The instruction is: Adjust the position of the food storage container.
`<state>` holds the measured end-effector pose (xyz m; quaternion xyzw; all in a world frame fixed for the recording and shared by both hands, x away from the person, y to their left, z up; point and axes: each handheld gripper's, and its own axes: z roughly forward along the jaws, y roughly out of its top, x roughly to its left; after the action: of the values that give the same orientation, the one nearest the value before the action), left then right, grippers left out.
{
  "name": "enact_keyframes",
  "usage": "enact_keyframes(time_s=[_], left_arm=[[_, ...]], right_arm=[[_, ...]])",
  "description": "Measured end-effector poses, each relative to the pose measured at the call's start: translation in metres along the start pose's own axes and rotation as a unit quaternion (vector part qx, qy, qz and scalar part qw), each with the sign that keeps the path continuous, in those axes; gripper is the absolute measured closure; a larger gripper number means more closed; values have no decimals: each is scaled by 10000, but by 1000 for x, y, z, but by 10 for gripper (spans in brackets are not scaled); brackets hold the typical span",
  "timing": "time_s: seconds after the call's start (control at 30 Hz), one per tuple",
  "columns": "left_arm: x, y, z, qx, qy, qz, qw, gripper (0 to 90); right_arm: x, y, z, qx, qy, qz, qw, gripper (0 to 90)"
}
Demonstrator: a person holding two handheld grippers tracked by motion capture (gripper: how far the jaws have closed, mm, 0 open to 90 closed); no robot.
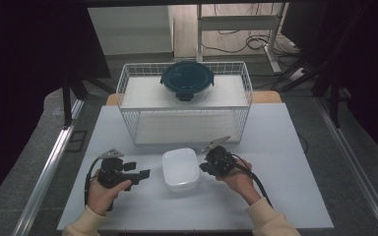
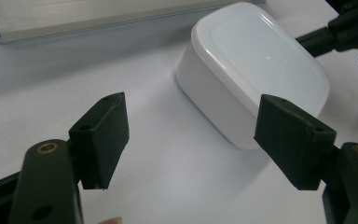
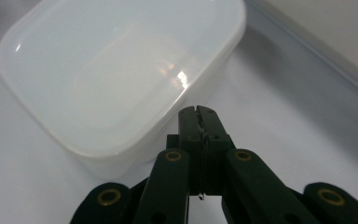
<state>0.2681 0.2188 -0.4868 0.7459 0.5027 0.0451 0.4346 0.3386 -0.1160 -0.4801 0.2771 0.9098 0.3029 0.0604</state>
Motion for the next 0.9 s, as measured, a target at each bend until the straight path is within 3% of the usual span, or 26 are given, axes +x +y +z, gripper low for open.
enact_keyframes(time_s=[0.23, 0.53, 0.67, 0.9], left_arm=[[0, 0, 0, -6, 15, -19, 10000, 254], [2, 0, -1, -28, 33, -41, 10000, 254], [1, 0, -3, -54, 22, -36, 10000, 254], [-1, 2, -7, -155, -23, -52, 9999, 254]], right_arm=[[16, -4, 5, 33, 187, -114, 9998, 893], [15, -5, -1, -114, 167, -8, 9998, 893], [14, -6, -10, -320, 24, -23, 9995, 893], [11, -19, -35, -792, 11, 236, 9966, 891]])
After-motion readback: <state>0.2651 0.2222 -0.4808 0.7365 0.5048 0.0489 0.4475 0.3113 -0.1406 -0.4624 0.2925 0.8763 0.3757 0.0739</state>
